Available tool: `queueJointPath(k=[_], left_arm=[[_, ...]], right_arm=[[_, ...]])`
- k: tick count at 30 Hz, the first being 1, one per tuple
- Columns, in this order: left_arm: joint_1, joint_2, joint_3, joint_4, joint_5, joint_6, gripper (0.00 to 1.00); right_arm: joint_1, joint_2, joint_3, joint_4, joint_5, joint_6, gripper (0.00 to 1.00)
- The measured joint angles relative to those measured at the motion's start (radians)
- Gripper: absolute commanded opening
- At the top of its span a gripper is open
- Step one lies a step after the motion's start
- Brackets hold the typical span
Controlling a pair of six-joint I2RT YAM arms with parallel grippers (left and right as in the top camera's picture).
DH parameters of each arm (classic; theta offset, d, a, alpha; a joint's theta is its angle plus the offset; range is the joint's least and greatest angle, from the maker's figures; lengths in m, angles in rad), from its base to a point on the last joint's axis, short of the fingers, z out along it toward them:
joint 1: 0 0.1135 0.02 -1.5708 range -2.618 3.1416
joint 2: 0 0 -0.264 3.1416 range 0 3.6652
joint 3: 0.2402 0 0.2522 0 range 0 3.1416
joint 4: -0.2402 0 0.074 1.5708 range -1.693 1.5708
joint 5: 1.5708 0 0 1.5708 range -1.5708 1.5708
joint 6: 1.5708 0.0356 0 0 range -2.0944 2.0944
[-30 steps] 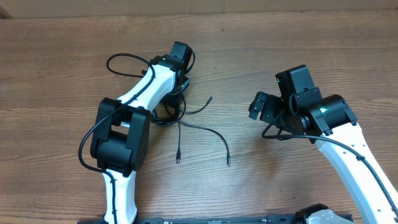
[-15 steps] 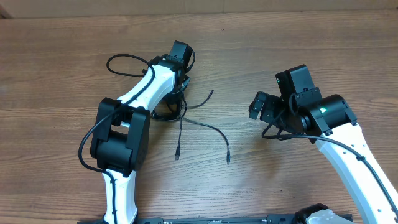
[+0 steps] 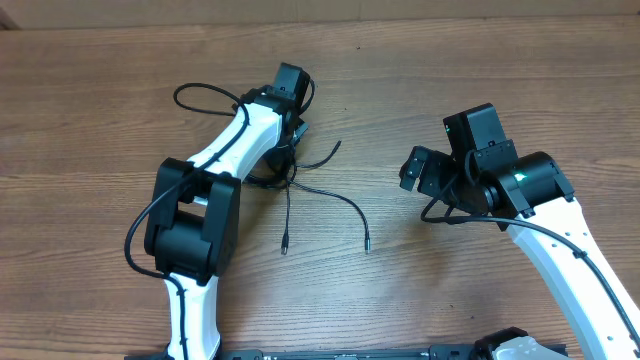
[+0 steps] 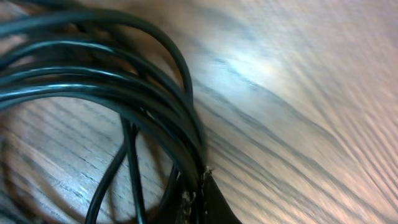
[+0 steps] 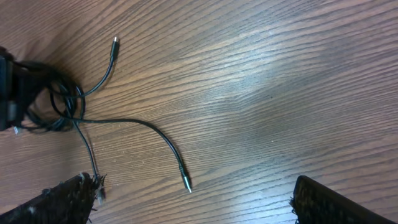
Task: Untangle cables
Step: 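Grasp the black cable bundle with the left gripper and lift it, then move the right gripper left and grasp the cables below the left gripper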
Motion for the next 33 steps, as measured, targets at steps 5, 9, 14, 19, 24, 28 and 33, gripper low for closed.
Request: queueJointPath(k=[5, 9, 14, 19, 24, 28, 33], left_arm=[[0.005, -0.146, 0.002, 0.001, 0.079, 0.180, 0.04], [0.006, -0.375, 0.023, 0.001, 0.222, 0.397, 0.04], [0.006, -0.532, 0.034, -0.044, 0.408, 0.640, 0.04], [0.006, -0.566, 0.035, -0.151, 0.558, 0.874, 0.04], [0.006, -0.566, 0.034, -0.214, 0.671, 1.052, 0.04], [0.006, -0.566, 0.034, -0.219, 0.756, 1.152, 0.04], [0.006, -0.566, 0.034, -0.220, 0.855, 1.246, 0.04]], right_arm=[[0.000, 0.000, 0.000, 0.001, 0.006, 0.000, 1.00], [0.000, 0.000, 0.000, 0.000, 0.006, 0.000, 1.00], [0.000, 0.000, 0.000, 0.039, -0.089, -0.090, 0.96], [0.000, 0.000, 0.000, 0.095, -0.290, -0.220, 0.89], [0.000, 0.000, 0.000, 0.138, -0.488, -0.321, 0.85], [0.000, 0.000, 0.000, 0.146, -0.579, -0.357, 0.78], [0.000, 0.000, 0.000, 0.175, -0.660, -0.370, 0.79]])
